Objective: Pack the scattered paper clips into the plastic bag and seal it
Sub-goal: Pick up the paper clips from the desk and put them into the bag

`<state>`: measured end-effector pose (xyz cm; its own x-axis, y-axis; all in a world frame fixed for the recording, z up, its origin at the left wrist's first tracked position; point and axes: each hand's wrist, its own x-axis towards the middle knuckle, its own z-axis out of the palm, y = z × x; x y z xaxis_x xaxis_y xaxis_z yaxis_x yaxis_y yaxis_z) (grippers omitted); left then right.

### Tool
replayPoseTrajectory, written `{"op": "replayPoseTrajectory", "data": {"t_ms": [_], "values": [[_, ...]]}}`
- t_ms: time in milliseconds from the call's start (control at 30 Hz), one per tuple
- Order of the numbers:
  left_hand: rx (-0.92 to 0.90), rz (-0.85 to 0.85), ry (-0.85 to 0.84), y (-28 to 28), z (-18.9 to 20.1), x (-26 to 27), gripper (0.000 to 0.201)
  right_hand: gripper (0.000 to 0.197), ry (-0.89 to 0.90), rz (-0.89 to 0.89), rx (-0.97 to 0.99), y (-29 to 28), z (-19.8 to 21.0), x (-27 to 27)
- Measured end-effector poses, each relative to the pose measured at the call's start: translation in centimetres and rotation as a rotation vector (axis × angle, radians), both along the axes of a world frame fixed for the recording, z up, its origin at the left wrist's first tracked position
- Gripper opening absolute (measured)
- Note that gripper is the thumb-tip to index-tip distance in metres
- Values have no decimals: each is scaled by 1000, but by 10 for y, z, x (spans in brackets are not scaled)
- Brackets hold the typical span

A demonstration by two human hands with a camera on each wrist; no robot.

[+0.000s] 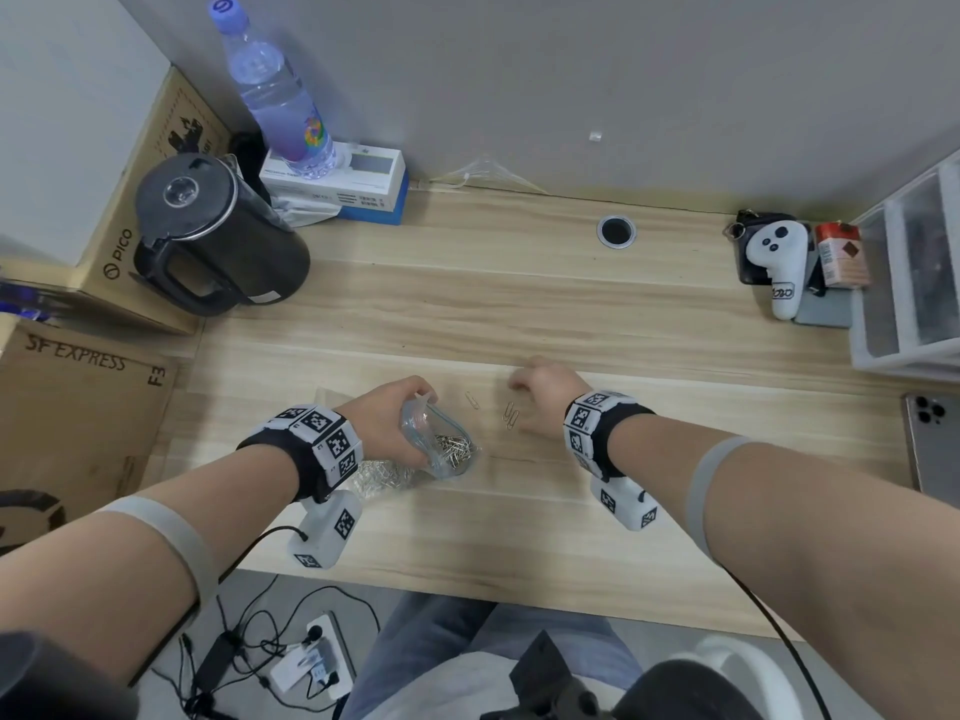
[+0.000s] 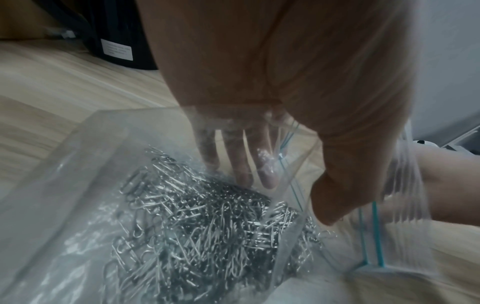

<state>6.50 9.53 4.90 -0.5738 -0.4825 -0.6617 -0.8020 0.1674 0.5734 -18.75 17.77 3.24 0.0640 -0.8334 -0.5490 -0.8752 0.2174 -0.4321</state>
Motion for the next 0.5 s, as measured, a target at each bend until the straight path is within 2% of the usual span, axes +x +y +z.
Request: {"op": "replayPoseTrajectory", "data": {"t_ms": [133,233,300,500], "values": [[-4,-2,-13,0,0,-1,76,36,-20,108,-31,2,-7,7],[-2,2,-23,-1,-1,-1,78,21,40,149,-8,-3,-7,7],[5,6,-25,-1,-1,-1,79,18,86,165,-1,-6,-6,7],[23,28,-18,-1,0,2,76,16,105,30,-25,-13,-9,13]]}}
